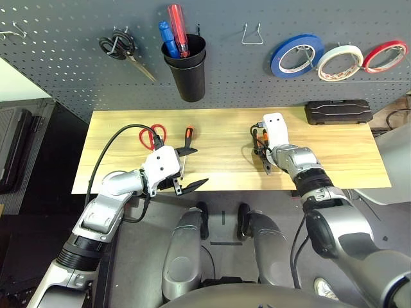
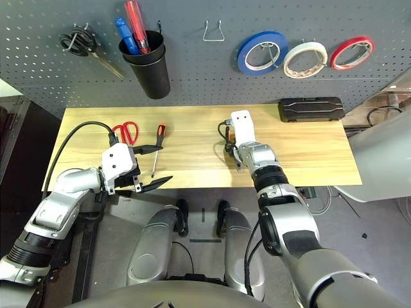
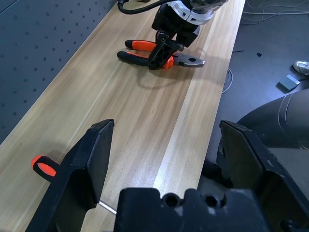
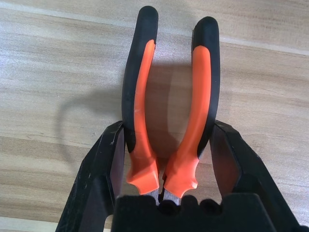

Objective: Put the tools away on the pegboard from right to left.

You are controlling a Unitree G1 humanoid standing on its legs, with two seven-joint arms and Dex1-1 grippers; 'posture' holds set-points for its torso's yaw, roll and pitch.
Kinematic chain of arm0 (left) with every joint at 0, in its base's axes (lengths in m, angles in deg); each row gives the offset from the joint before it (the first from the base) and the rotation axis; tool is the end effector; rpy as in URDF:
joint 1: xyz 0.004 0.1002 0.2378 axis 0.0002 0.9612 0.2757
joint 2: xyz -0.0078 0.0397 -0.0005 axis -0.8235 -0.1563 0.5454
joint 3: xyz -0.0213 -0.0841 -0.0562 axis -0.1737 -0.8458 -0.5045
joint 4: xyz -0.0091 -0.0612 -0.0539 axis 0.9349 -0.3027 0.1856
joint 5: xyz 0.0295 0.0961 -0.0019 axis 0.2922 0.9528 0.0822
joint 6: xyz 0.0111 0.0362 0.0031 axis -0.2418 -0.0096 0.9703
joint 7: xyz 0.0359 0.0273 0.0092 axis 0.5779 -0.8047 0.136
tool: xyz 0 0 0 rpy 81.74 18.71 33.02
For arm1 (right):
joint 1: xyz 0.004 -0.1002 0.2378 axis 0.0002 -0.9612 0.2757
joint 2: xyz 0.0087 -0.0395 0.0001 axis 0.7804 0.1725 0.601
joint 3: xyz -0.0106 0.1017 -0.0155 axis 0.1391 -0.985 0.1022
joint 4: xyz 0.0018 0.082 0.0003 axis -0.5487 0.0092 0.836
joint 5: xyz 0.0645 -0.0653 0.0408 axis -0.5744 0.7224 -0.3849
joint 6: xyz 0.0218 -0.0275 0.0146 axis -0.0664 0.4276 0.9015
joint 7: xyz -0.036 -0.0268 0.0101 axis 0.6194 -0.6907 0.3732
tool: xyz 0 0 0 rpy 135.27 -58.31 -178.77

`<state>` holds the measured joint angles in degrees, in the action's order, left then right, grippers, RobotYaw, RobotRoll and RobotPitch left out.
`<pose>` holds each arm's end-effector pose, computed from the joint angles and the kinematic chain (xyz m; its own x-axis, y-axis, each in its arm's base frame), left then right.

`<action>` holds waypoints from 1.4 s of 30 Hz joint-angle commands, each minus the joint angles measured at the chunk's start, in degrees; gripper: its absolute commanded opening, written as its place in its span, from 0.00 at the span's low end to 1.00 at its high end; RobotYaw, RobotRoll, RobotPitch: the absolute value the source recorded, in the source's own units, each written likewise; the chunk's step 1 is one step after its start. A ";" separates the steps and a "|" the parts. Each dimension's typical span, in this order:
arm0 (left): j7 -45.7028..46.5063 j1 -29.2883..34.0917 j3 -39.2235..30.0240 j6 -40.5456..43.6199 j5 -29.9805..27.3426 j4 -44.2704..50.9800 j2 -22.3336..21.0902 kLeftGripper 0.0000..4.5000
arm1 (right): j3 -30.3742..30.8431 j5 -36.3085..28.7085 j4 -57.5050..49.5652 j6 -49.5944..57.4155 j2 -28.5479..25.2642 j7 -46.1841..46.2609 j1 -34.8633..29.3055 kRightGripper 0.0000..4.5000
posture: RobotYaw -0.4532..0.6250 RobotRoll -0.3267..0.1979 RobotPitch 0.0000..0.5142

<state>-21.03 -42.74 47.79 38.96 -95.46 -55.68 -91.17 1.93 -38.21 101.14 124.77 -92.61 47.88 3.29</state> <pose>0.2251 0.2092 0.1105 0.4815 -0.8240 -0.2987 0.8523 0.3608 0.3787 0.3177 -0.1414 0.0610 0.7340 0.0811 -0.6743 -0.1509 0.9875 -0.0454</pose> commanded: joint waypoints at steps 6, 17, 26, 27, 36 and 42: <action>0.30 1.52 -1.82 0.35 -3.38 2.37 0.84 1.00 | 5.13 2.31 -16.14 -2.34 -3.87 -4.46 -9.92 0.63 | 0.60 0.62 0.63; 3.69 3.75 -5.99 -0.05 -8.18 7.60 4.48 1.00 | 8.01 3.55 -36.93 -19.98 -12.51 -11.74 -24.46 0.63 | 0.60 0.62 0.53; 8.60 4.76 -10.10 1.15 -13.84 13.39 8.90 1.00 | 5.54 3.00 -41.18 -36.68 -14.12 -12.67 -29.39 0.63 | 0.60 0.62 0.49; 9.43 4.66 -10.48 1.51 -14.51 14.06 9.47 1.00 | 5.19 3.03 -41.21 -37.57 -14.03 -12.34 -29.29 0.63 | 0.60 0.62 0.48; 15.48 4.40 -12.10 3.21 -17.13 17.83 12.80 1.00 | 4.12 4.63 -43.69 -43.91 -14.01 -9.73 -26.97 0.63 | 0.60 0.62 0.48; 16.75 3.98 -12.21 3.31 -17.72 18.07 12.82 1.00 | 3.94 5.36 -46.87 -46.61 -14.13 -9.16 -25.54 0.63 | 0.60 0.62 0.48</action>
<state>-4.64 -39.02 36.07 41.70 -112.51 -39.44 -78.63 6.74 -33.64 56.78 80.19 -106.35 38.29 -22.16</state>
